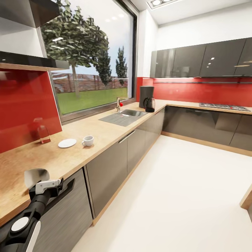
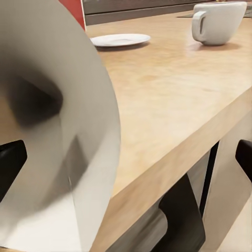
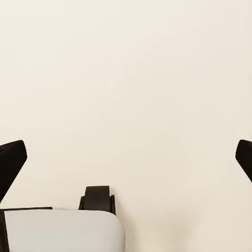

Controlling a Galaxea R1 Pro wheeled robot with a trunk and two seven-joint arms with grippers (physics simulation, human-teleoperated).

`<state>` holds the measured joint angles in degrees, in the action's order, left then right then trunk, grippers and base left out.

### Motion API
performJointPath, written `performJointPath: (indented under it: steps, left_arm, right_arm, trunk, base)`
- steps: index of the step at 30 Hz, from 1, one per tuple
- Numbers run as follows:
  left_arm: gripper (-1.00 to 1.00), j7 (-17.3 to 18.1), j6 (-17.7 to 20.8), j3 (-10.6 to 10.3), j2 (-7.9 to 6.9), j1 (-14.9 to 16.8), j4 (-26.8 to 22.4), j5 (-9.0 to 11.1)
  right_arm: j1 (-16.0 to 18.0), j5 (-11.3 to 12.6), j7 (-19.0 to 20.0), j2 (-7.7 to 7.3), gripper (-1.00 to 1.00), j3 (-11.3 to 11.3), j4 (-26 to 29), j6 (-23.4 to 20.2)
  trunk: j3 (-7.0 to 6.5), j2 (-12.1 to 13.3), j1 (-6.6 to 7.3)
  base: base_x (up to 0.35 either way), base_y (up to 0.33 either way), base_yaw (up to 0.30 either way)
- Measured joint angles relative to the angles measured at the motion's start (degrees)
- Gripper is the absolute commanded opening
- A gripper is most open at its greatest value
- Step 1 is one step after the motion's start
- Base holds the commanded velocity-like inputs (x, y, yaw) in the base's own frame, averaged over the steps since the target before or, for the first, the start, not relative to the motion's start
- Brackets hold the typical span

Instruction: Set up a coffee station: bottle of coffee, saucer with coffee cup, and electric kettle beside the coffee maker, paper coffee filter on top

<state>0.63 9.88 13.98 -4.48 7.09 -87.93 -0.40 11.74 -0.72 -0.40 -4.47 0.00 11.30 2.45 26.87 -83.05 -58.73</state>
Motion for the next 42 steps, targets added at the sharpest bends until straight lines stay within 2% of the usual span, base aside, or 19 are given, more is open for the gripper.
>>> performJointPath:
  steps: [42]
  left_arm:
    - [1.0,0.0,-0.1,0.1,-0.09,0.0,0.1,0.0]
  right_arm:
    - [0.0,0.0,0.0,0.05,1.0,0.0,-0.1,0.0]
  trunk:
    - [0.0,0.0,0.0]
  base:
    - [0.027,0.0,0.0]
